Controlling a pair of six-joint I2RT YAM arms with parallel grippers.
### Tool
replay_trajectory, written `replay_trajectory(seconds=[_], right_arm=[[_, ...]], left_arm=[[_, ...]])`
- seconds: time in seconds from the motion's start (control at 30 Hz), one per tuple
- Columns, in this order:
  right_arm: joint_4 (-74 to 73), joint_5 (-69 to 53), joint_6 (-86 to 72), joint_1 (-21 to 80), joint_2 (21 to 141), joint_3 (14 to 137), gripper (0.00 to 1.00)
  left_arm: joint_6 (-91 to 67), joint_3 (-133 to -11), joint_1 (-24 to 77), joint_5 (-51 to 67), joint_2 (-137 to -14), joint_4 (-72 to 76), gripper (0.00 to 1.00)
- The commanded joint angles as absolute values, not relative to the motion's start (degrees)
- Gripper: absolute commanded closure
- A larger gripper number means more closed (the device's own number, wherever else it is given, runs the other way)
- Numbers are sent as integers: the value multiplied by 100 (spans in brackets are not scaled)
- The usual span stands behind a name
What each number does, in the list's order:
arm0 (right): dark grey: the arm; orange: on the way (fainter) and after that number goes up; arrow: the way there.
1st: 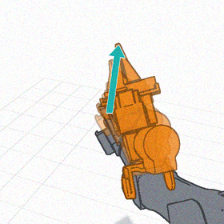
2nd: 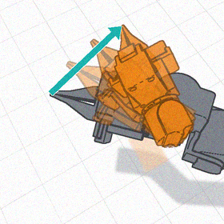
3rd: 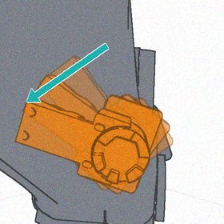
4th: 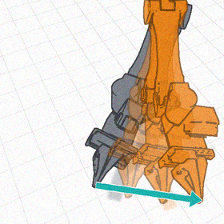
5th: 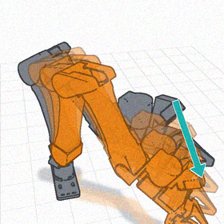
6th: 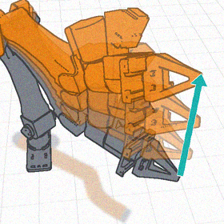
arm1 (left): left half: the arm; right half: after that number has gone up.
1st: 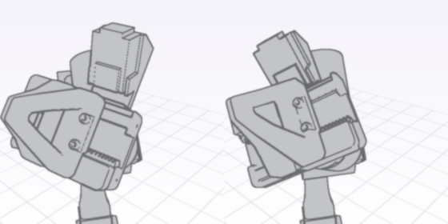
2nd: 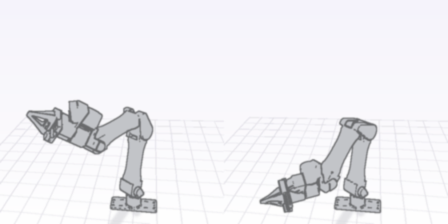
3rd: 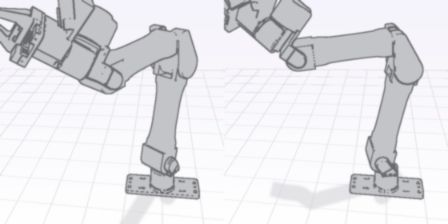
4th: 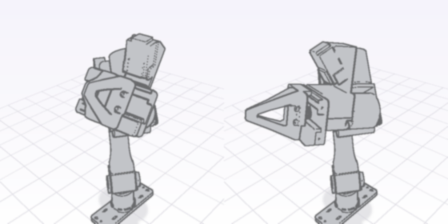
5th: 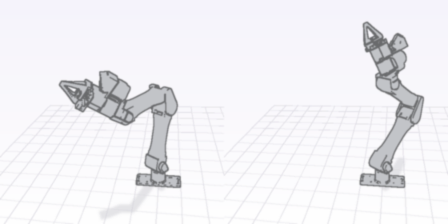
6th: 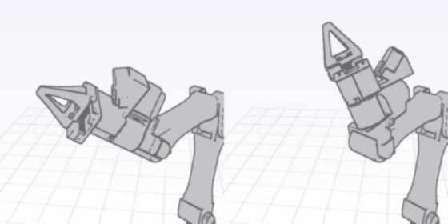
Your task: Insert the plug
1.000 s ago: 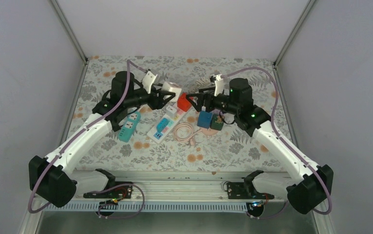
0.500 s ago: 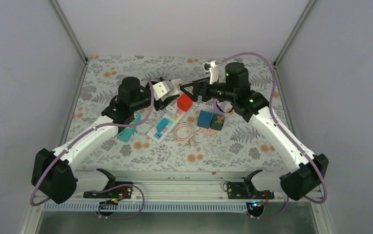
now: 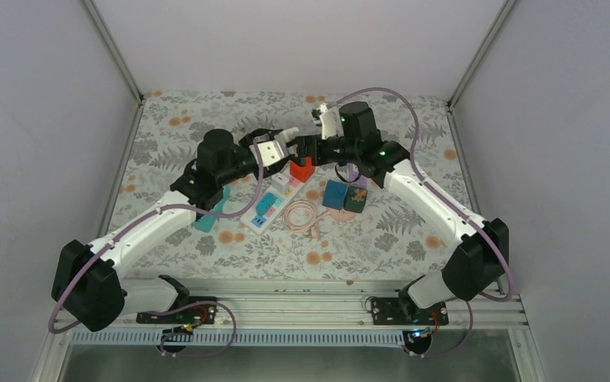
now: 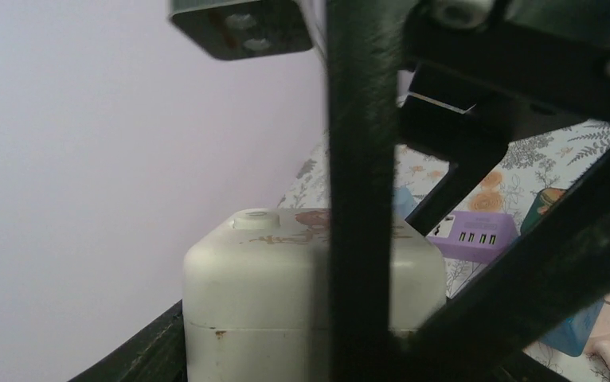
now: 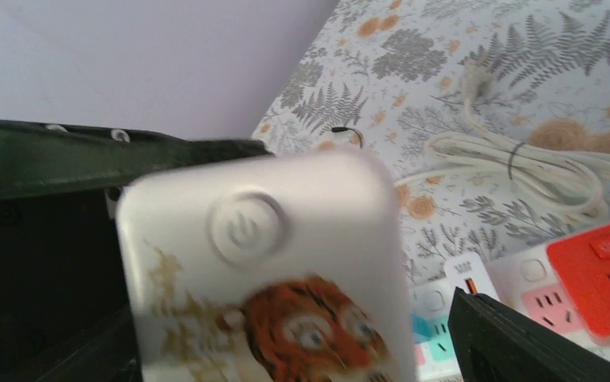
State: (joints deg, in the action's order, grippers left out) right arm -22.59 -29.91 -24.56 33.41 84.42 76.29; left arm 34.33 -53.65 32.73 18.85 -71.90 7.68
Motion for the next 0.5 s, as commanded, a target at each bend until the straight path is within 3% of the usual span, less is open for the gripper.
replay_trajectory(seconds=[0.0,0.13,0.27,0.4,0.43,0.47], right_arm=[[-1836,-3228,-2699,3480,8657,7886,12],[-1610,-3389,-2713,3482,8723,7916,25],[-1635,-3347,-2644,3481,8771,7999,51],[-1807,-3020,-2275,3447,8763,8120,65],[-1883,-2912,-2143,3424,8773,8182,68],[-2052,-2847,-2020,3362,8819,8330,68]], left_arm=[[3540,-5265,3339,1953,-7057,1208,53],[3471,-5236,3348,1960,-7064,1246,53],[3294,-5247,3357,1943,-7074,1273,46],[2674,-5286,3357,1596,-7058,1314,25],[2476,-5264,3357,1475,-7046,1382,7],[2309,-5226,3357,1315,-7020,1471,1]])
